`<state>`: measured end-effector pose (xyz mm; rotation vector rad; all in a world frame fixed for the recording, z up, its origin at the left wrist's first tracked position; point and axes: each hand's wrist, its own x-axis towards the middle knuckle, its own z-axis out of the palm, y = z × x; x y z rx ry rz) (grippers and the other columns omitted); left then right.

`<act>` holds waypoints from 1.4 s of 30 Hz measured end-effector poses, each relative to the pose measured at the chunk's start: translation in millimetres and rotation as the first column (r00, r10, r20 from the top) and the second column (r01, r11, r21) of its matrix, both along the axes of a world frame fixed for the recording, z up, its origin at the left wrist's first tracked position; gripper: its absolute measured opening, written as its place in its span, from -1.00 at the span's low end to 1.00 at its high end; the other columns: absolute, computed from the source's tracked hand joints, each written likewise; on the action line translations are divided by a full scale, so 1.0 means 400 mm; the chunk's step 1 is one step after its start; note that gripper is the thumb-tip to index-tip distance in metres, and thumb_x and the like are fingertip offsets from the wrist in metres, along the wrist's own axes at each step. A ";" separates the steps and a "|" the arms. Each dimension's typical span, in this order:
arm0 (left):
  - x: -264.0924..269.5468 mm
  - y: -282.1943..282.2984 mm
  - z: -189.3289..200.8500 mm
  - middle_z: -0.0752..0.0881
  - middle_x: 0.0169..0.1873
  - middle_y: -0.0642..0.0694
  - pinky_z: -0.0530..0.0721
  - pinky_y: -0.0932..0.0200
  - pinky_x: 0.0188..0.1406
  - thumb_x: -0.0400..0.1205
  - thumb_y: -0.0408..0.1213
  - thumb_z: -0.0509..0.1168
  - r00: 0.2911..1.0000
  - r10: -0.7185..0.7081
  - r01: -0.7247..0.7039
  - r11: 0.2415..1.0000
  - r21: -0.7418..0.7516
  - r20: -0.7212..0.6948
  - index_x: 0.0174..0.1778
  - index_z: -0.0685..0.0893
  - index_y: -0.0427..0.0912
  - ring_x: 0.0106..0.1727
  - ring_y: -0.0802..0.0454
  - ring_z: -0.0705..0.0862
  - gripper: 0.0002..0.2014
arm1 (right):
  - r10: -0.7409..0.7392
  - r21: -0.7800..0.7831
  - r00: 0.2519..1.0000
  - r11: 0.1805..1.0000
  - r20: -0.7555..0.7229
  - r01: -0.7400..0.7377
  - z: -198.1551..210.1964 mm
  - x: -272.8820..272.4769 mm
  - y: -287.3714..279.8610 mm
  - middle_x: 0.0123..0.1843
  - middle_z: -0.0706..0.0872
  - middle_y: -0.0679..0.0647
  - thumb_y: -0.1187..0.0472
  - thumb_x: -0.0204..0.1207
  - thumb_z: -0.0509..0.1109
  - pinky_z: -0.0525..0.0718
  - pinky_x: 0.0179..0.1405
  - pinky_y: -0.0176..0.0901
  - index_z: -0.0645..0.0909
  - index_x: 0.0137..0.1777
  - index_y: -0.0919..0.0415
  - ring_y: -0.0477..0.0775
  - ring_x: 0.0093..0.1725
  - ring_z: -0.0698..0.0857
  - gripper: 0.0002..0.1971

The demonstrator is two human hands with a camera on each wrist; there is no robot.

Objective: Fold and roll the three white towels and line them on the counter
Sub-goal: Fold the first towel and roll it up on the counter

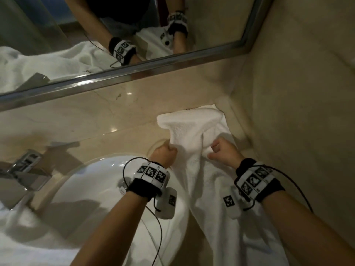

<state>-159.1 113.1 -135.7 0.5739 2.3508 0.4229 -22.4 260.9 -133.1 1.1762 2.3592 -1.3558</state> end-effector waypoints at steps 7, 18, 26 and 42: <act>0.005 -0.033 -0.012 0.68 0.19 -0.36 0.55 0.03 0.20 0.68 -0.27 0.11 0.991 0.130 -0.129 0.991 0.039 -0.019 0.29 0.61 -0.30 0.23 -0.26 0.63 -0.67 | -0.357 0.326 0.932 0.890 0.061 0.319 0.028 0.126 0.058 0.20 0.58 0.32 0.29 0.55 0.19 0.54 0.18 0.05 0.40 0.27 0.33 0.32 0.17 0.58 -0.70; 0.086 -0.041 0.010 0.45 0.34 -0.39 0.46 -0.07 0.29 0.67 -0.15 0.17 0.948 0.317 -0.310 0.940 0.143 -0.027 0.40 0.34 -0.41 0.34 -0.29 0.47 -0.52 | -0.297 -0.007 0.934 0.952 0.199 0.305 0.002 0.228 0.000 0.21 0.64 0.35 0.29 0.54 0.24 0.60 -0.07 -0.11 0.53 0.26 0.47 0.33 0.17 0.65 -0.65; 0.266 -0.078 -0.018 -0.15 0.66 -0.07 -0.08 -0.07 0.62 0.68 0.07 0.04 0.858 -0.414 0.419 0.906 -0.051 -0.303 0.66 -0.12 -0.12 0.68 -0.04 -0.12 -0.28 | -0.303 -0.477 0.952 0.833 0.029 0.280 0.060 0.315 -0.096 -0.20 0.70 0.03 0.27 0.55 0.38 0.66 -0.37 -0.40 0.63 -0.04 0.18 -0.10 -0.31 0.71 -0.96; 0.414 -0.193 0.058 0.52 0.32 -0.34 0.49 -0.07 0.26 0.67 -0.26 0.16 0.977 -0.186 0.172 0.976 -0.132 -0.103 0.34 0.46 -0.40 0.33 -0.26 0.53 -0.62 | -0.397 -0.309 0.914 0.861 0.086 0.403 0.026 0.532 -0.170 0.22 0.67 0.21 0.29 0.46 0.47 0.58 0.18 -0.04 0.60 0.24 0.41 0.20 0.19 0.65 -0.63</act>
